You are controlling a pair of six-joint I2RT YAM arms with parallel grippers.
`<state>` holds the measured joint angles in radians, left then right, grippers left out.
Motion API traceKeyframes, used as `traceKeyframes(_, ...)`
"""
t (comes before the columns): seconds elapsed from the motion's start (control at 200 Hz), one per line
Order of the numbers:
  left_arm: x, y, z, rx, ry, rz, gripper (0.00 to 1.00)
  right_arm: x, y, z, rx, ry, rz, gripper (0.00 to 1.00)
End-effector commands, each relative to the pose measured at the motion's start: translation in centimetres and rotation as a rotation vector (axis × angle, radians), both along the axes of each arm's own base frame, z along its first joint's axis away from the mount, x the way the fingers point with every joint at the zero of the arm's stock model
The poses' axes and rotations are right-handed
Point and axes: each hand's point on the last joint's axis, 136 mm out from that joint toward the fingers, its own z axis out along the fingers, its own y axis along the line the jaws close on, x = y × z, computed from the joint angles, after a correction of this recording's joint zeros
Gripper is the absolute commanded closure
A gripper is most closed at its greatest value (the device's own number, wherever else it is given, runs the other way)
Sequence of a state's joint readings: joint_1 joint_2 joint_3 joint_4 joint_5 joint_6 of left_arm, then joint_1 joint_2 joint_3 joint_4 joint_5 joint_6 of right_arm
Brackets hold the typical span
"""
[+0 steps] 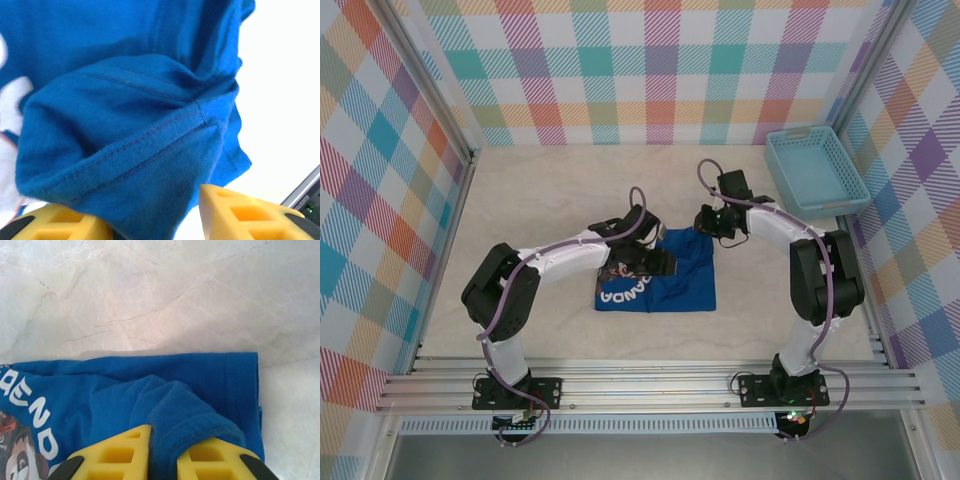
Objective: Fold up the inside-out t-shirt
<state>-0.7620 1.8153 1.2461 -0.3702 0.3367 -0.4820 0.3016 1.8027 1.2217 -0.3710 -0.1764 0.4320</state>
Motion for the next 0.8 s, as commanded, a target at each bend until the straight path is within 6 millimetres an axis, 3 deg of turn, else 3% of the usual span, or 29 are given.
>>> traceKeyframes(0.0,-1.1,-2.7,1.8,-0.056,-0.069,-0.109,0.58,0.3,-0.4,-0.5,-0.052,0.017,0.03,0.85)
traceKeyframes(0.3,-6.0,-8.9,0.5,-0.091,-0.091,-0.334,0.62,2.1,-0.9,-1.0,-0.049,0.055,0.044,0.85)
traceKeyframes(0.45,-8.2,-11.7,1.1,-0.14,-0.121,-0.436,0.52,2.7,-1.1,-0.4,-0.008,0.066,0.052,0.78)
traceKeyframes(0.59,-8.1,-10.7,2.0,-0.099,-0.171,-0.452,0.35,2.5,-1.7,1.4,0.027,0.053,0.062,0.64)
traceKeyframes(0.675,-7.8,-9.8,4.1,-0.103,-0.233,-0.462,0.29,1.7,-2.5,3.1,0.034,0.032,0.052,0.54)
traceKeyframes(0.8,-6.4,-7.0,7.2,-0.146,-0.296,-0.409,0.25,-1.9,-4.6,4.4,0.003,0.023,0.014,0.45)
